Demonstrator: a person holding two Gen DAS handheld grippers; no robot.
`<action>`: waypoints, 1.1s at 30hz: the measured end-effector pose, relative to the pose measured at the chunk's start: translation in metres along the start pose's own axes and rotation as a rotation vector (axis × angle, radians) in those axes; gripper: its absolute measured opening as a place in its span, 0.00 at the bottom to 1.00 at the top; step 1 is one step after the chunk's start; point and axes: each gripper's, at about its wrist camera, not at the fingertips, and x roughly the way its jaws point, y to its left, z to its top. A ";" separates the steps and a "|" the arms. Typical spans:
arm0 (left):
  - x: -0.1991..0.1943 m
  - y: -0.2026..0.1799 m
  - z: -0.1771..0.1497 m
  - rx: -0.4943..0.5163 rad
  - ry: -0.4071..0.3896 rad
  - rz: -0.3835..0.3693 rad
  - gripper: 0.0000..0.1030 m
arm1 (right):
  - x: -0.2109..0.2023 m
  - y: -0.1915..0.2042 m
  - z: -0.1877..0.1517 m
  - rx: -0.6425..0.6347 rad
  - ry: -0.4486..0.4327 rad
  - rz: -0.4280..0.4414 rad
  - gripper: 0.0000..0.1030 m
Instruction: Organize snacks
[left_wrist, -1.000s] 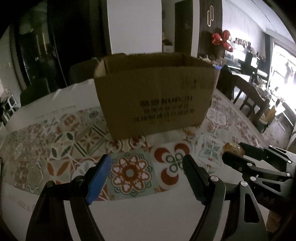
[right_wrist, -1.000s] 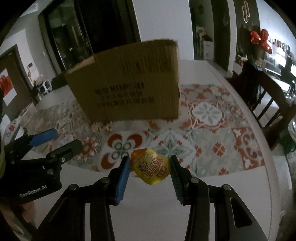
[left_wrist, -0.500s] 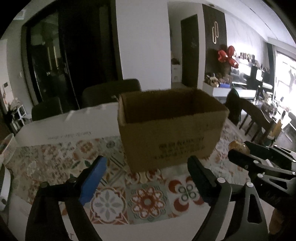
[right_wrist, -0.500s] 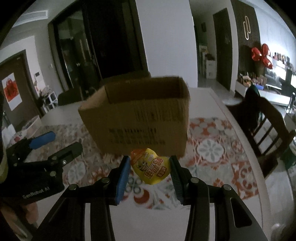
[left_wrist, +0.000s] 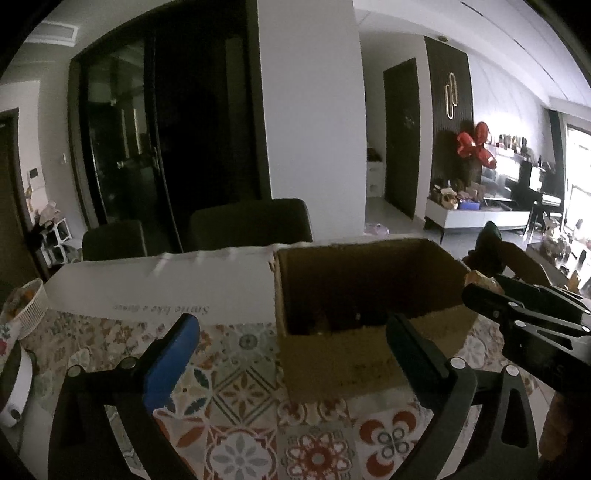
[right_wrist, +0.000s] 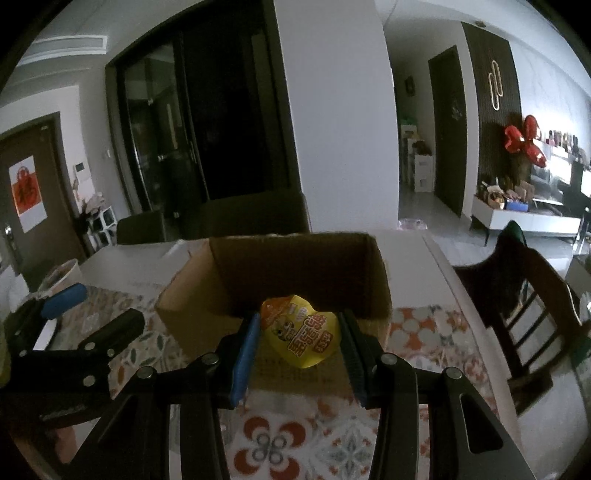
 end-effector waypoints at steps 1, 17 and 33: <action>0.002 0.000 0.003 -0.001 -0.005 0.002 1.00 | 0.002 0.000 0.003 -0.004 -0.004 0.002 0.43; 0.017 0.021 0.015 -0.037 -0.019 0.066 1.00 | 0.042 0.006 0.039 -0.047 -0.010 -0.042 0.67; -0.066 0.010 -0.015 0.024 -0.080 0.038 1.00 | -0.051 0.014 -0.004 -0.016 -0.066 -0.141 0.90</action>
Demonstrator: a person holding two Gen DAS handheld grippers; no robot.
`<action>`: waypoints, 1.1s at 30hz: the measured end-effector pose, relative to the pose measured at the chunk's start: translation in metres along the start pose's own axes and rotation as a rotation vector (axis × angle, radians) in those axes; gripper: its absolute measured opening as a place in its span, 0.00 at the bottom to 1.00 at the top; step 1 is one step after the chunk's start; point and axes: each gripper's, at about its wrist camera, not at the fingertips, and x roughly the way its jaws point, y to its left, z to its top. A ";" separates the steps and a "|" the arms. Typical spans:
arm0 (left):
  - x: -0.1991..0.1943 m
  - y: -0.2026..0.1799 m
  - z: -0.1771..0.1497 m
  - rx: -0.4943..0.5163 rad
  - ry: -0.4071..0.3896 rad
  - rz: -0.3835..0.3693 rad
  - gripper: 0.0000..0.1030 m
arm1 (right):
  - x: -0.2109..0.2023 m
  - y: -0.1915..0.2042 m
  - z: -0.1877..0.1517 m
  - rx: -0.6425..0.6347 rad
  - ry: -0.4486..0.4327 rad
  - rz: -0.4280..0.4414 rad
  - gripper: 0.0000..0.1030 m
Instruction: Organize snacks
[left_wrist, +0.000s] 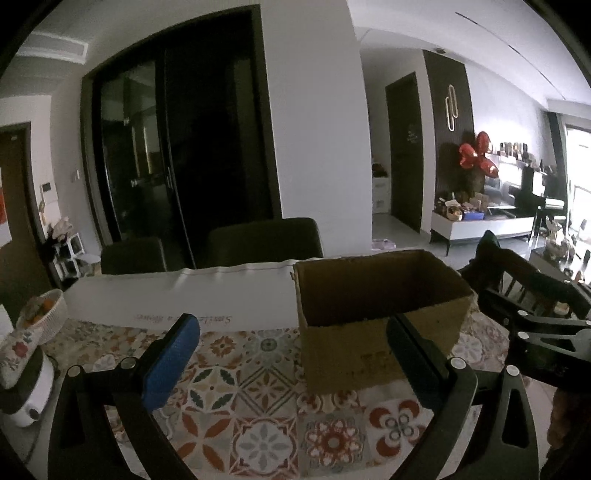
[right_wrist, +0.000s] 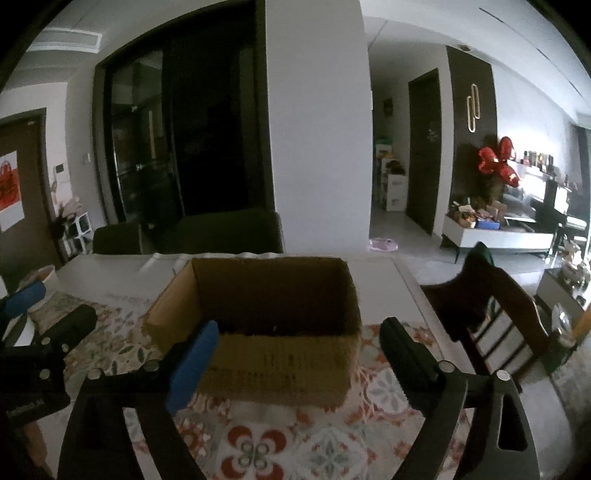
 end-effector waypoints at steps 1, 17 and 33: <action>-0.006 0.000 -0.002 0.003 -0.004 0.000 1.00 | -0.007 0.000 -0.003 0.001 -0.004 -0.006 0.90; -0.098 -0.007 -0.044 0.059 -0.025 -0.027 1.00 | -0.106 0.003 -0.059 0.037 0.009 -0.047 0.93; -0.153 -0.006 -0.073 0.023 -0.001 -0.077 1.00 | -0.166 0.007 -0.096 0.057 0.005 -0.039 0.93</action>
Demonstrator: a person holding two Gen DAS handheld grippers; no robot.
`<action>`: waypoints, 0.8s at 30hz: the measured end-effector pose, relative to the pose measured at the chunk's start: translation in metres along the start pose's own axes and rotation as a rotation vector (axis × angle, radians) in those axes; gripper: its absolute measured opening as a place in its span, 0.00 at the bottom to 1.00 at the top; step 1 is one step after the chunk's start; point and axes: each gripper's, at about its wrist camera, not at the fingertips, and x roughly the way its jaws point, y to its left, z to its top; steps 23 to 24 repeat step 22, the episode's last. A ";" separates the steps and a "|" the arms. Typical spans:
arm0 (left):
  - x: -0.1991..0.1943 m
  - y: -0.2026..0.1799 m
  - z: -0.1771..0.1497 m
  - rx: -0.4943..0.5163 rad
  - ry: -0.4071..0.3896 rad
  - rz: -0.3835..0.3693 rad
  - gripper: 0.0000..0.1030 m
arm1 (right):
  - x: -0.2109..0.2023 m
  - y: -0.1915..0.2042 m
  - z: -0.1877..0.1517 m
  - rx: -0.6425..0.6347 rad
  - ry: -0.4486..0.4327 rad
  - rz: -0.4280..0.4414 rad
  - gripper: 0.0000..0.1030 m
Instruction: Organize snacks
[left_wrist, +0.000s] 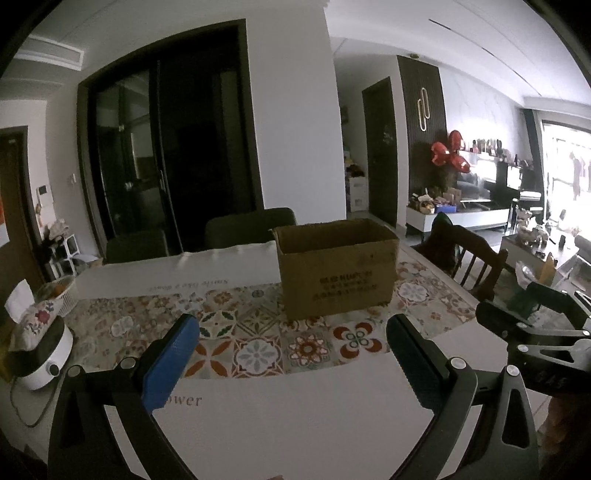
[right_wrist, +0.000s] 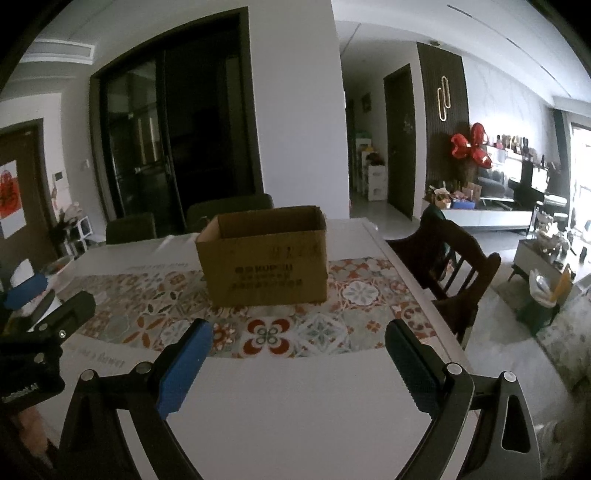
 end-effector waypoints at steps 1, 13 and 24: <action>-0.002 0.000 -0.001 -0.003 0.002 -0.006 1.00 | -0.003 0.001 -0.001 -0.001 -0.004 -0.001 0.93; -0.016 -0.002 -0.003 0.011 -0.035 -0.002 1.00 | -0.020 -0.001 -0.005 0.002 -0.030 -0.013 0.93; -0.020 -0.003 -0.003 0.018 -0.059 0.008 1.00 | -0.026 0.000 -0.004 -0.003 -0.046 -0.019 0.93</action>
